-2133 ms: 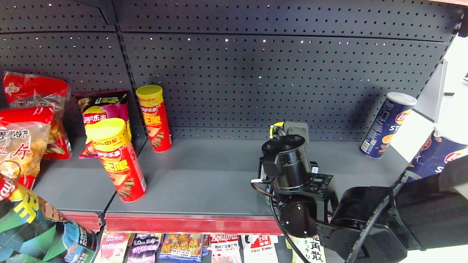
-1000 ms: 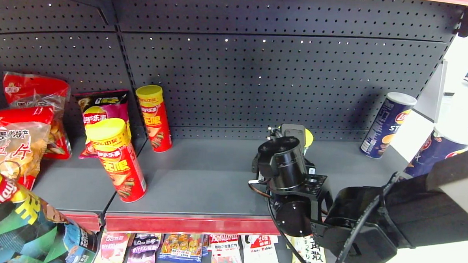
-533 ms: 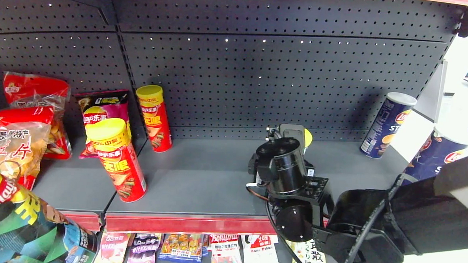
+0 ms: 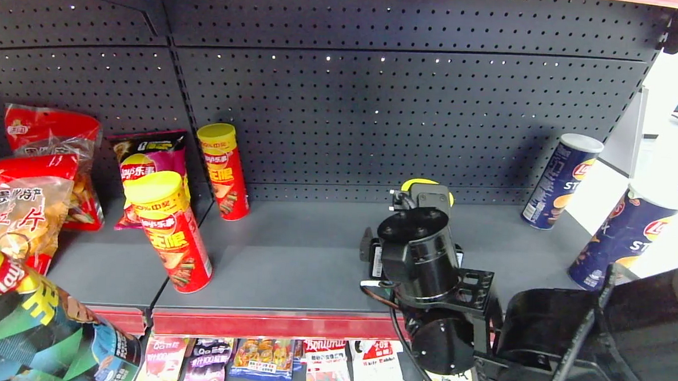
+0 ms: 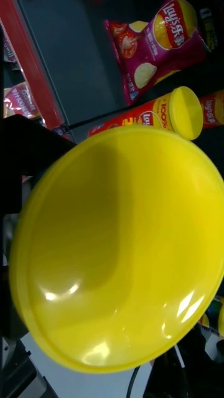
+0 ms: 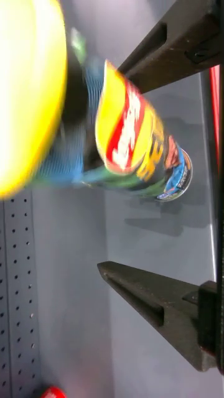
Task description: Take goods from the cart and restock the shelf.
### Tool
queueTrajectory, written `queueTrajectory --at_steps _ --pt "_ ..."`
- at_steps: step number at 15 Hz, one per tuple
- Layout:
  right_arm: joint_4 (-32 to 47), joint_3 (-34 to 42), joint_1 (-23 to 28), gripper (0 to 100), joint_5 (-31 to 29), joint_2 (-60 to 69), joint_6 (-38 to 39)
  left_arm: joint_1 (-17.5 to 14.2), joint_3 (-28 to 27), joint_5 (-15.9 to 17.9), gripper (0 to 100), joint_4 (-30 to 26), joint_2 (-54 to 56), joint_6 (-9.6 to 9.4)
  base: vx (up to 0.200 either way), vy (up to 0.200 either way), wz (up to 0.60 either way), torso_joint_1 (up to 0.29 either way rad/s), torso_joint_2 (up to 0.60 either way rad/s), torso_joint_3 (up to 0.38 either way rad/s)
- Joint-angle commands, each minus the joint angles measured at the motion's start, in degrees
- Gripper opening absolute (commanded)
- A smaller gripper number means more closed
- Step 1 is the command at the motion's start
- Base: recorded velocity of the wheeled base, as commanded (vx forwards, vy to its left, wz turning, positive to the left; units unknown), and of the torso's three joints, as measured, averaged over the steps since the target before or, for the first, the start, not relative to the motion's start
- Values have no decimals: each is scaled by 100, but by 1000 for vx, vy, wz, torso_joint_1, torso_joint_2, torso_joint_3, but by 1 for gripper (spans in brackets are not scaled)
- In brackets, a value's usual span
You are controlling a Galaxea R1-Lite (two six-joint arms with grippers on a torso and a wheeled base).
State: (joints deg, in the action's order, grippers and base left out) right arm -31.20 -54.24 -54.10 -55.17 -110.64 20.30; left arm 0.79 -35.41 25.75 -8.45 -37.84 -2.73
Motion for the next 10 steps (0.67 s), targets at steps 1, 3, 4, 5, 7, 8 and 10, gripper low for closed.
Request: queueTrajectory --at_steps 1,3,4,5,7,8,10 --pt "-1 27 -30 100 7 78 9 9 8 1 0 1 -22 1 0 0 0 0 0 0" --pt "-1 36 -65 100 7 78 80 0 8 1 0 1 -22 1 0 0 0 0 0 0" --pt "-1 36 -65 100 7 78 88 0 8 1 0 1 -22 1 0 0 0 0 0 0" --pt "-1 53 -74 100 7 87 88 0 8 1 0 1 -22 1 0 0 0 0 0 0" --pt "-1 62 -74 100 7 95 97 0 8 1 0 1 -30 1 0 0 0 0 0 0" --pt "-1 62 -74 100 7 95 97 0 8 1 0 1 -30 1 0 0 0 0 0 0" --pt "-1 80 -74 100 7 95 106 0 8 1 0 1 -30 1 0 0 0 0 0 0"
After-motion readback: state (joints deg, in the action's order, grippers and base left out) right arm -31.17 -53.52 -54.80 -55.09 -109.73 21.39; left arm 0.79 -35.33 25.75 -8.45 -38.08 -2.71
